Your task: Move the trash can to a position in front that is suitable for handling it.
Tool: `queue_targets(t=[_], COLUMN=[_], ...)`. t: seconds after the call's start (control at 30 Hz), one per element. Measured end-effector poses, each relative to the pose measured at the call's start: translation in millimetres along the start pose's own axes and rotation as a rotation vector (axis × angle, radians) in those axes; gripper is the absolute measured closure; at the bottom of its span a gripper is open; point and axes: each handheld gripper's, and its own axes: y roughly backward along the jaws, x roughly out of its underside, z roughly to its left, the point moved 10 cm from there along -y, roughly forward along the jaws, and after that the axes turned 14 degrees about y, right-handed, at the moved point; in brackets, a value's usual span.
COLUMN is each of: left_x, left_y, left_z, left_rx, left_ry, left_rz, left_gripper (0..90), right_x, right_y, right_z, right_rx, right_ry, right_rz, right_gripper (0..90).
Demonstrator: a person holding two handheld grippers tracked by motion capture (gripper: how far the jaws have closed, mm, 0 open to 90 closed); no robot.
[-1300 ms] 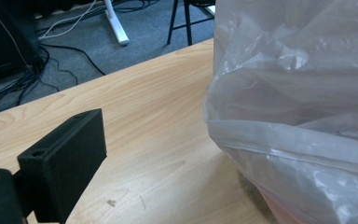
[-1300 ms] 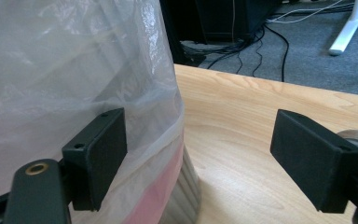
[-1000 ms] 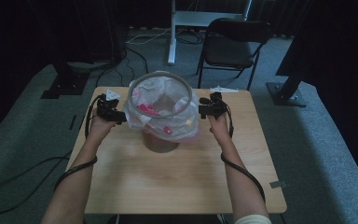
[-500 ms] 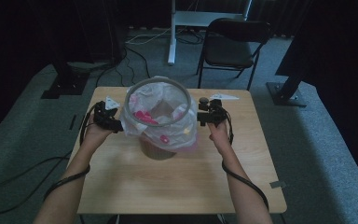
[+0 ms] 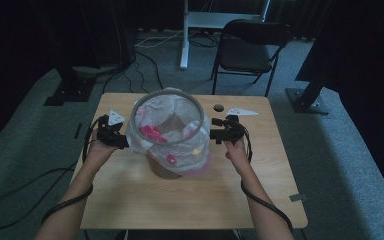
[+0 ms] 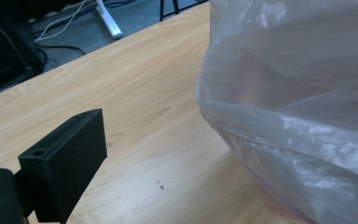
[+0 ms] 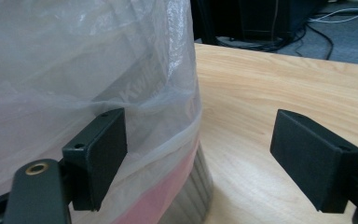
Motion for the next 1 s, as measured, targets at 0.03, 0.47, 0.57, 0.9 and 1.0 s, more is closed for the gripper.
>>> queue_targets(t=[0.03,0.47,0.57,0.9,1.0], left_x=[0.9,12.5,4.5,-10.6,-8.9], left_y=[1.0,-16.6,-22.4,-28.3,-26.2], left_z=[-0.5,29.3,32.4,13.8,11.5], left_rx=[0.001,-0.055,-0.083,0.001,0.015], left_ry=[-0.001,0.096,0.109,0.105,0.1], left_rz=[-0.007,0.027,0.038,0.024,0.023], left_gripper=[4.0,1.4,1.4,2.0,2.1], right_x=[0.6,5.2,4.4,1.1,-3.3], right_y=[0.8,9.9,0.9,-29.6,-29.6], right_z=[1.6,-35.1,-44.3,-33.7,-25.0], right_rx=[-0.004,0.178,0.219,0.179,0.155], right_ry=[-0.002,-0.032,-0.042,-0.02,-0.01], right_rz=[-0.004,0.034,0.047,0.089,0.075], right_gripper=[17.8,13.4,13.4,13.4,13.4])
